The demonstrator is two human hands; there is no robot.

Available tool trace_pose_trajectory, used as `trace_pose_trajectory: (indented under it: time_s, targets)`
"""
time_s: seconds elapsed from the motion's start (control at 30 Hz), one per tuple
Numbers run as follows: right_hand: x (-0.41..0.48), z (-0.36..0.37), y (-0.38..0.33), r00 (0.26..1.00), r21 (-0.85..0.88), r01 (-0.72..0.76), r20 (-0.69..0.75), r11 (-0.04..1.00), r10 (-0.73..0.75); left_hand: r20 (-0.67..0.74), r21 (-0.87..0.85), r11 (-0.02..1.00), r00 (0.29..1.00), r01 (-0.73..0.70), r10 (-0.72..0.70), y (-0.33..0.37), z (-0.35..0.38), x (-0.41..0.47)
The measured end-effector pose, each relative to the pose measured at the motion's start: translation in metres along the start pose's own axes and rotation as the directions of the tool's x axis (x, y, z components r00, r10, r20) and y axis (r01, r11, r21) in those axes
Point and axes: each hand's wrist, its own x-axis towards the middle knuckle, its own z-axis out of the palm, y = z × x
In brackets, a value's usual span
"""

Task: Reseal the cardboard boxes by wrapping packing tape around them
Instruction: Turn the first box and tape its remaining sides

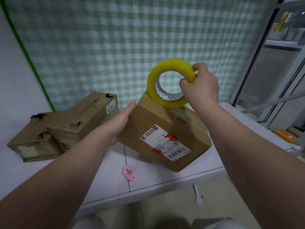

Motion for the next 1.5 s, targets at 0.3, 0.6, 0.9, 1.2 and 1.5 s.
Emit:
trace_pose_trajectory:
  time_s: [0.3,0.6,0.9,1.2,1.5]
  targets:
    - [-0.009,0.030,-0.027,0.977,0.033,0.056,0.205,0.998,-0.062,0.108,-0.040,0.992,0.986,-0.122,0.126,0.004,-0.020,0.000]
    - [-0.028,0.063,-0.040,0.934,-0.062,0.226,0.298,0.972,-0.198,-0.055,0.185,0.982,0.997,-0.045,0.056,-0.017,-0.029,0.012]
    - [-0.019,0.055,-0.027,0.921,-0.127,0.281,0.314,0.951,-0.230,-0.095,0.571,0.818,0.995,0.072,-0.022,0.001,-0.033,0.020]
    - [-0.005,0.009,-0.009,0.896,-0.396,0.376,0.385,0.838,-0.220,-0.045,0.725,0.687,0.999,0.048,-0.023,0.007,-0.033,0.019]
    - [-0.004,-0.006,0.005,0.914,-0.482,0.363,0.353,0.797,-0.202,-0.009,0.878,0.477,0.998,-0.019,0.056,0.017,-0.024,0.023]
